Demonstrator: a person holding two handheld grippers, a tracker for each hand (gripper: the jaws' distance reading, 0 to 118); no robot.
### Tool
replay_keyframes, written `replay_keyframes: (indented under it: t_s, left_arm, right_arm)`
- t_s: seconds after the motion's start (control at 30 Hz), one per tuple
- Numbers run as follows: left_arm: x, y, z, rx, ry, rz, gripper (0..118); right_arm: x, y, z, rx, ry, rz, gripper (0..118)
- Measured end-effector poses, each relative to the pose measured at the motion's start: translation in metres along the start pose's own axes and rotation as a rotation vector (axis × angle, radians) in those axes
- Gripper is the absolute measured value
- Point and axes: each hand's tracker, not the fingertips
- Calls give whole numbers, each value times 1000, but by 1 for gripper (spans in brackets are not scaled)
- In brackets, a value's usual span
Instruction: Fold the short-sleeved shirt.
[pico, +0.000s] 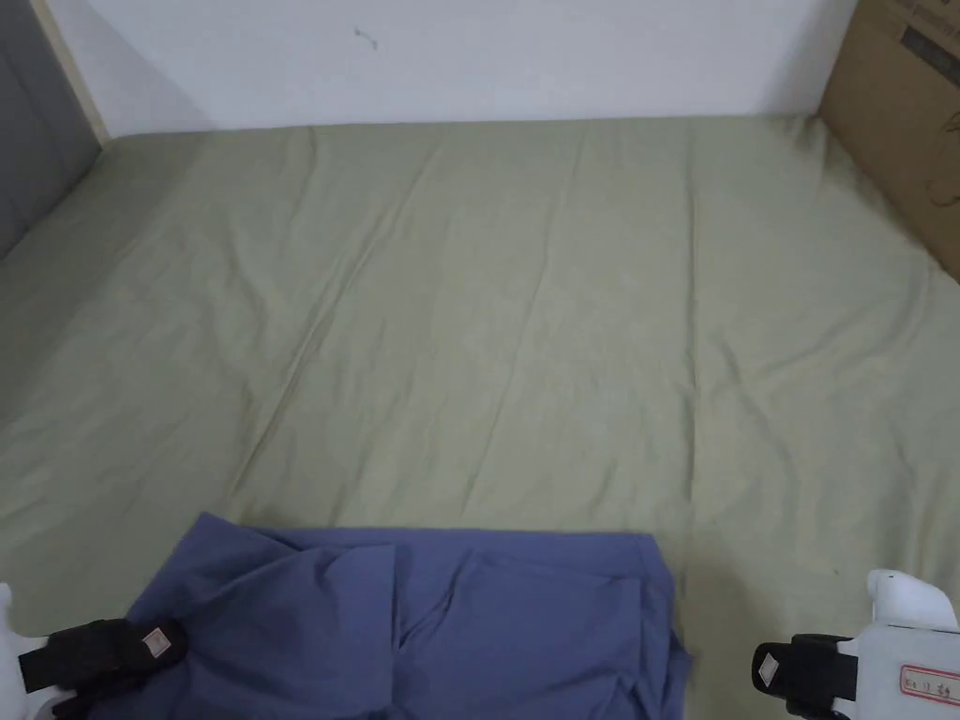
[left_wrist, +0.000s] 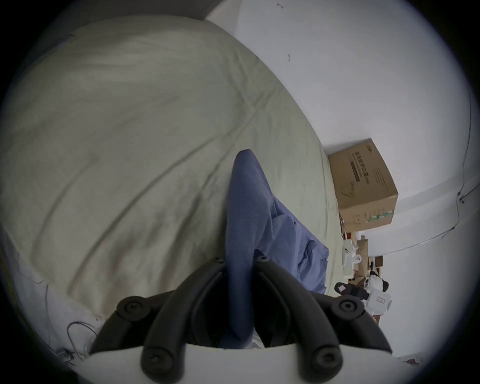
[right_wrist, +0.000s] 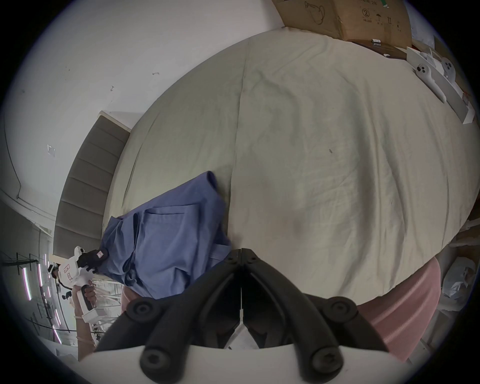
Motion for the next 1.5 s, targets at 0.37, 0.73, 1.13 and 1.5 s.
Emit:
replay_keyframes:
  t_s: [0.37, 0.73, 1.13, 1.5]
  left_arm:
    - [197, -36, -33, -68, -93, -598, 12]
    - [239, -149, -183, -510, -153, -694, 114]
    - [192, -78, -130, -258, -23, -491, 2]
    - [235, -167, -205, -488, -96, -609, 0]
  right_arm:
    - [-7, -6, 14, 5, 17, -8, 0]
    - [47, -11, 30, 34, -24, -108, 0]
    - [60, -10, 31, 69, -15, -174, 0]
    - [52, -11, 25, 48, -12, -102, 0]
